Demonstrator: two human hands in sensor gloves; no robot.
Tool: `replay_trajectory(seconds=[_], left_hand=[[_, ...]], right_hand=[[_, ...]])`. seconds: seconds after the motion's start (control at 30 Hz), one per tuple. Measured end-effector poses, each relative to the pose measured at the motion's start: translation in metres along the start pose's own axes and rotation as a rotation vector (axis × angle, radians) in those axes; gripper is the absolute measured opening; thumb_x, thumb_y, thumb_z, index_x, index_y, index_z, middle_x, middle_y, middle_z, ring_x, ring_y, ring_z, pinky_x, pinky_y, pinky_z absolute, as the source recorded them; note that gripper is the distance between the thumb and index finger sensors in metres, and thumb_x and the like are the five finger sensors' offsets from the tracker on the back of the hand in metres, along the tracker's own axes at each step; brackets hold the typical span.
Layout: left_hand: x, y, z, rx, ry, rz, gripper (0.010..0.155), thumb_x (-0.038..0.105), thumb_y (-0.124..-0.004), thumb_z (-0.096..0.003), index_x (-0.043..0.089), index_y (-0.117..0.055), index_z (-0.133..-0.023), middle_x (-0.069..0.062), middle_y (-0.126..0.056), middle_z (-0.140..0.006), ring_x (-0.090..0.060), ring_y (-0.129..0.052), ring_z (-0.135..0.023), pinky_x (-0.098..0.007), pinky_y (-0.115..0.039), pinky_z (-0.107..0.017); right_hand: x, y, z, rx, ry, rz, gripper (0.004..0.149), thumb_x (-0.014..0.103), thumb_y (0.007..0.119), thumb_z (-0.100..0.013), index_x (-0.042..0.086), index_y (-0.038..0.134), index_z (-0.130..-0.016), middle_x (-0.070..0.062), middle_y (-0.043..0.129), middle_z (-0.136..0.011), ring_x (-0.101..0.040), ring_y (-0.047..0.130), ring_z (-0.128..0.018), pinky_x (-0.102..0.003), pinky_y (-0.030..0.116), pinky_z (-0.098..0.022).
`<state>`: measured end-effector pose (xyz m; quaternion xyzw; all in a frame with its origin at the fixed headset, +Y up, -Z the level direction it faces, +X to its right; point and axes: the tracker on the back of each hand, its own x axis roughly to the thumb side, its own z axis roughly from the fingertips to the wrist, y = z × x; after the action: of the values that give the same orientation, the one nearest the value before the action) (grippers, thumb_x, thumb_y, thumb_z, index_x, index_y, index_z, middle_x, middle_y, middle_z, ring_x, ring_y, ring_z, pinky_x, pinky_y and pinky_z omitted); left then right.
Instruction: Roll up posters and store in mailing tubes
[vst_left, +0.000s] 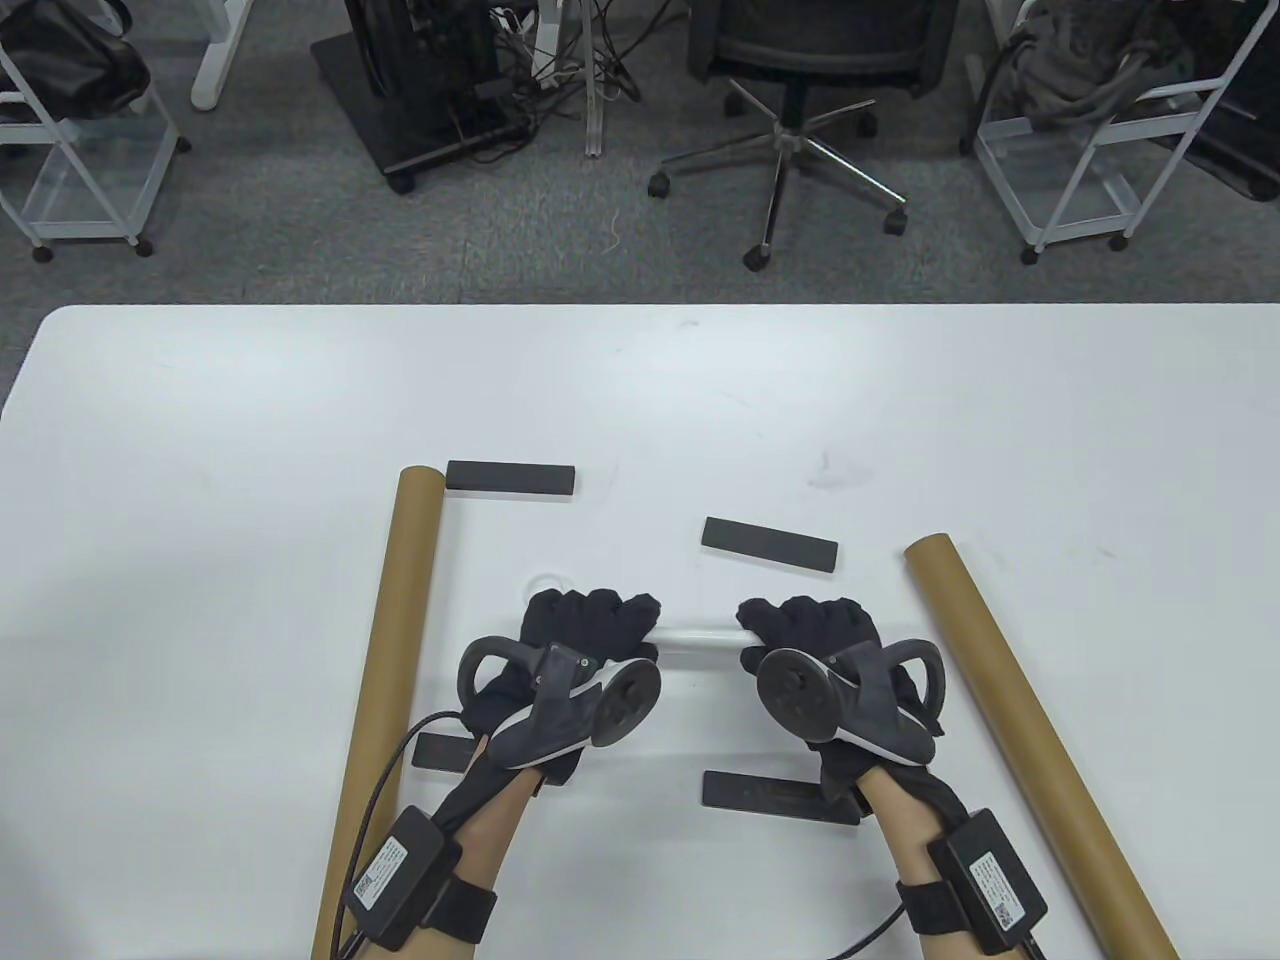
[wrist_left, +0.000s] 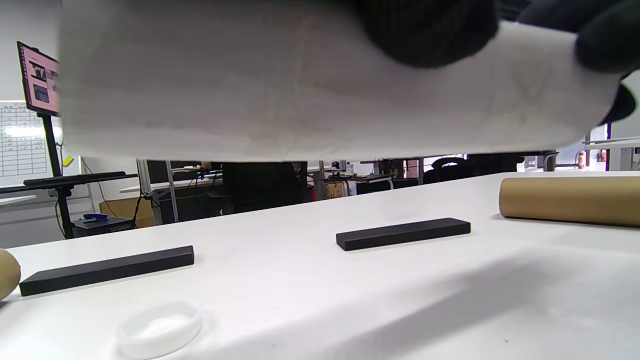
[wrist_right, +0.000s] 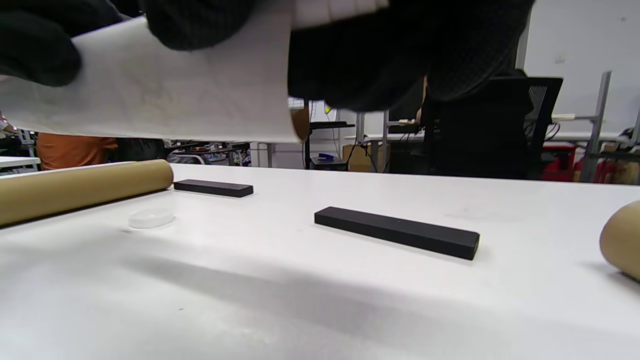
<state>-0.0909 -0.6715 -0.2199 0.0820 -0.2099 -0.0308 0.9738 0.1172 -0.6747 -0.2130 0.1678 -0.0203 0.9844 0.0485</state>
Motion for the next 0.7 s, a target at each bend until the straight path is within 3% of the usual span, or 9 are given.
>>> replay_trajectory(seconds=[0.07,0.17,0.37,0.47,0.53,0.7], left_hand=[[-0.0021,0.0018,-0.0001,0.011,0.005,0.026,0.054,0.049,-0.064,-0.0496,0.036,-0.073,-0.101,0.009,-0.091,-0.087,-0.019,-0.098,-0.073,-0.051,-0.078,-0.075],[0.0019,0.0025,0.0007,0.042,-0.002,-0.064,0.052,0.044,-0.079,-0.0465,0.038,-0.074,-0.098,0.012,-0.091,-0.084,-0.017,-0.098,-0.070,-0.050,-0.079,-0.074],[0.0004,-0.0003,0.0013,0.040,-0.004,-0.058,0.050,0.044,-0.080,-0.0474,0.042,-0.075,-0.097,0.013,-0.091,-0.086,-0.015,-0.098,-0.073,-0.048,-0.078,-0.076],[0.0020,0.0001,0.0013,0.056,0.000,-0.089,0.050,0.045,-0.079,-0.0478,0.043,-0.076,-0.098,0.009,-0.080,-0.101,-0.021,-0.088,-0.090,-0.051,-0.072,-0.079],[0.0039,0.0026,0.0019,0.065,-0.001,-0.118,0.050,0.046,-0.080,-0.0475,0.044,-0.077,-0.098,0.006,-0.076,-0.104,-0.022,-0.083,-0.094,-0.052,-0.069,-0.080],[0.0062,0.0046,0.0024,0.071,-0.008,-0.129,0.051,0.046,-0.081,-0.0467,0.043,-0.078,-0.097,0.009,-0.079,-0.096,-0.021,-0.086,-0.087,-0.052,-0.071,-0.080]], right_hand=[[-0.0019,0.0010,-0.0004,0.006,0.001,-0.021,0.058,0.040,0.067,-0.049,0.016,0.060,-0.101,-0.009,0.078,-0.083,-0.037,0.085,-0.067,-0.069,0.063,-0.067],[0.0001,0.0014,-0.0006,-0.020,0.006,0.008,0.051,0.036,0.071,-0.047,0.020,0.065,-0.096,-0.004,0.081,-0.077,-0.032,0.088,-0.062,-0.066,0.066,-0.066],[0.0024,0.0030,-0.0005,-0.012,0.005,0.034,0.049,0.036,0.072,-0.047,0.022,0.070,-0.094,-0.003,0.083,-0.078,-0.032,0.090,-0.063,-0.066,0.068,-0.066],[0.0021,0.0037,0.0000,-0.021,0.012,0.043,0.050,0.037,0.072,-0.047,0.022,0.071,-0.095,-0.010,0.077,-0.092,-0.036,0.087,-0.073,-0.067,0.066,-0.067],[0.0020,0.0031,0.0002,-0.031,0.019,0.051,0.050,0.037,0.072,-0.046,0.023,0.071,-0.095,-0.013,0.071,-0.097,-0.039,0.084,-0.076,-0.068,0.064,-0.067],[0.0023,0.0022,0.0006,-0.053,0.028,0.064,0.050,0.036,0.074,-0.046,0.022,0.073,-0.094,-0.010,0.072,-0.090,-0.036,0.083,-0.071,-0.069,0.063,-0.067]])
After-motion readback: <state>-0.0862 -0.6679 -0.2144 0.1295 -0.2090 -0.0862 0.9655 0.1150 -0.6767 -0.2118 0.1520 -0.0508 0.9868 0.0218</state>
